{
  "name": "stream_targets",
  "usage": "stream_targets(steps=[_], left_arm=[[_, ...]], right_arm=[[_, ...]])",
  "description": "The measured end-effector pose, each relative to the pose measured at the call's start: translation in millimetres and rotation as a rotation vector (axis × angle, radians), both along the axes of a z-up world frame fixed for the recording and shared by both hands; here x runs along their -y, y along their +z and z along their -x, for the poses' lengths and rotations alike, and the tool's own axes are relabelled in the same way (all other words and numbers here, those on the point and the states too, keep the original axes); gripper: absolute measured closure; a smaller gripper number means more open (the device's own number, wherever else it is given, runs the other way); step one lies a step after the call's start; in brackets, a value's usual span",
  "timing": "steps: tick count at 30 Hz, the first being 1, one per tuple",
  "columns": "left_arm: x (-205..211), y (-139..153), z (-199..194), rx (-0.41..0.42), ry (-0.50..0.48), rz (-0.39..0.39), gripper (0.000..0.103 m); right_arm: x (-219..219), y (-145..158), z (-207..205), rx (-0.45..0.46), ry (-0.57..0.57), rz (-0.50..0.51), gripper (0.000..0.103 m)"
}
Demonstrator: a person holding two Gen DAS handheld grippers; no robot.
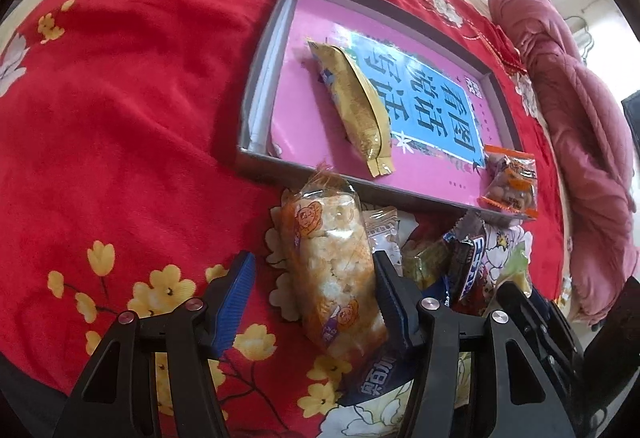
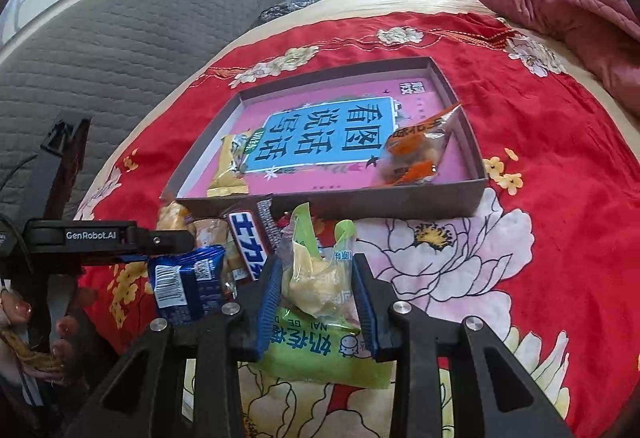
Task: Organize snacks
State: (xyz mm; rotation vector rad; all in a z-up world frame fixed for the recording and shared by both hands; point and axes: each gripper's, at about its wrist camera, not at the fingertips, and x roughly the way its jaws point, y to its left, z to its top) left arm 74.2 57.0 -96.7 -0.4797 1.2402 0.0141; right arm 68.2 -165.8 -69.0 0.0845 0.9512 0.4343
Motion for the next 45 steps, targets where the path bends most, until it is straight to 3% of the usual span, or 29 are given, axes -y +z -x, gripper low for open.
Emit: stream_targets(steps=[5, 10, 45], left_arm=[[1.1, 3.2, 0.9, 0.010, -0.011, 0.013, 0.062], [0.4, 8.1, 4.1, 0.025, -0.014, -0.002, 0.066], [2.2, 62.9, 12.8, 0.163, -0.033, -0.134, 0.070]], right_arm=[[-2.4, 2.9, 1.5, 0.022, 0.010, 0.003, 0.068], [-3.0, 6.0, 3.4, 0.041, 0.015, -0.001, 0.068], [15.6, 25.0, -2.1, 0.133, -0.021, -0.058, 0.068]])
